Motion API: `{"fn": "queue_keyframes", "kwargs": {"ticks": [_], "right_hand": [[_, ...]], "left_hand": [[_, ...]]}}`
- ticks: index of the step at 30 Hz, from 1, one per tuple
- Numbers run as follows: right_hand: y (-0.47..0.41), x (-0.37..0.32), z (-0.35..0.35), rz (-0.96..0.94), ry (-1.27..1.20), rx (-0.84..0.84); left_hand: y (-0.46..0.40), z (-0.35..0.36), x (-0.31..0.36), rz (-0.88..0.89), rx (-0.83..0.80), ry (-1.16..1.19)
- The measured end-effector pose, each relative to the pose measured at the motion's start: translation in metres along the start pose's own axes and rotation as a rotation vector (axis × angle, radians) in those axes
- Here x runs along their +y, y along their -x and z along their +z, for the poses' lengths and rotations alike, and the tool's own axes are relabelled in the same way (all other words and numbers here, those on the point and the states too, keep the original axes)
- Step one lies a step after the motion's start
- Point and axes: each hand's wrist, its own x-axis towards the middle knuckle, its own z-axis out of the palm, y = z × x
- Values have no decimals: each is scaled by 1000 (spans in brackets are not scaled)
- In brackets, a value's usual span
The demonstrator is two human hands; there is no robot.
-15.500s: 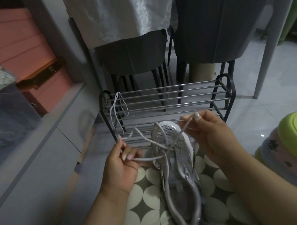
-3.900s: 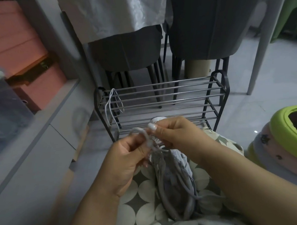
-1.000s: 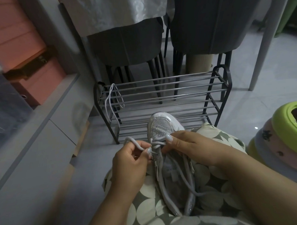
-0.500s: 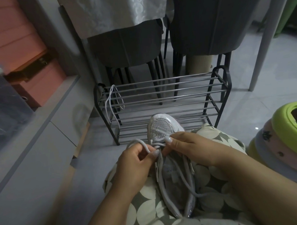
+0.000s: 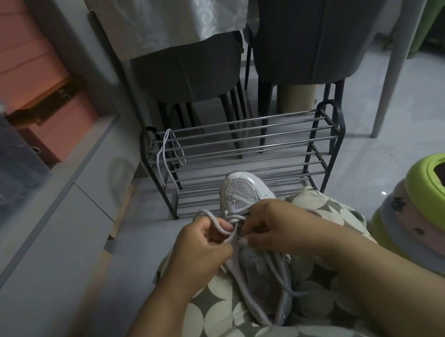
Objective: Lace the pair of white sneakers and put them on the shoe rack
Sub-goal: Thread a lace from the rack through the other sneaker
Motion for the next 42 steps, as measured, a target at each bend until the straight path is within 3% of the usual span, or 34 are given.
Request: {"fn": "queue_keyframes", "kwargs": {"ticks": [8,13,17,20,23,26,28,32,34,36,38,40,42], "right_hand": [[-4,-5,13,10,143,186],[2,1,12,-77,34,233],[5,4,8,-101,-142,365],[8,5,-2,49,-442,469],[11,8,-13,171,-961,586],[11,8,-17,32,-1562,535],[11,10,-24,-12,-1685,540],[24,24,-53,-21,-1439,774],[31,29,-60,-3,-1034,797],[30,29,-54,16,-394,597],[25,28,-40,68,149,225],[21,30,-31,68,326,57],[19,34,-32,32,144,114]], "left_hand": [[1,-2,0,40,-23,75],[0,1,-5,58,-24,36],[2,6,-3,93,-16,276],[4,3,-1,132,8,604],[3,-1,0,124,92,824],[1,-5,0,130,136,932],[1,-5,1,133,166,944],[-1,-9,-2,128,218,990],[-2,-9,-4,134,230,960],[-2,-7,-3,159,234,899],[-2,-3,-1,188,237,850],[-1,-2,1,199,244,834],[-1,-3,0,196,253,819]]}}
